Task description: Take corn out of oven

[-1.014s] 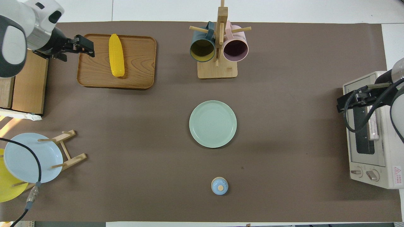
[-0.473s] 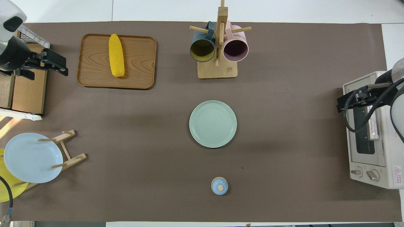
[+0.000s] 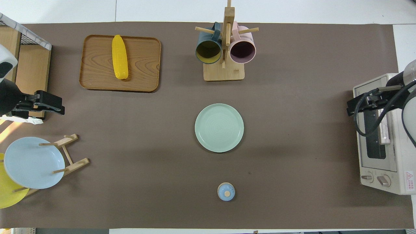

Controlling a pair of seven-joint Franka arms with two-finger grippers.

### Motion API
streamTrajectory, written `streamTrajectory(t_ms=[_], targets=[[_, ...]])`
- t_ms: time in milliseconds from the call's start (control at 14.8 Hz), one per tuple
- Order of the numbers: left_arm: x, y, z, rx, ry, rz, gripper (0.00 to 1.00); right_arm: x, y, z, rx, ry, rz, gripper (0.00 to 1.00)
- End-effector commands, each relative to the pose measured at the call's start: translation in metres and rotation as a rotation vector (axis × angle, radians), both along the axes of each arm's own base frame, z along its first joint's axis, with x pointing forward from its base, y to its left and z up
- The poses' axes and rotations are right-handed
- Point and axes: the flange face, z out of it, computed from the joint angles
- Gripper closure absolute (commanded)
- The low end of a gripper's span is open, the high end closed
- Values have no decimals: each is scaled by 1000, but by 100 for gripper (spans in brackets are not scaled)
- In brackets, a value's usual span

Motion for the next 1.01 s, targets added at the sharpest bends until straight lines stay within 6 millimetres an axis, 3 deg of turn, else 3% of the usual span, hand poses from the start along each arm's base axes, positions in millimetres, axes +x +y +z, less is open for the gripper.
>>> streamTrajectory(t_ms=[0,946], targets=[[1,-1,-4,22,-24,-20,0,-3,0,1,21,-14,-20,0],[1,3,-3,18,-31,-50,0,-3,1,1,21,-14,-19,0]])
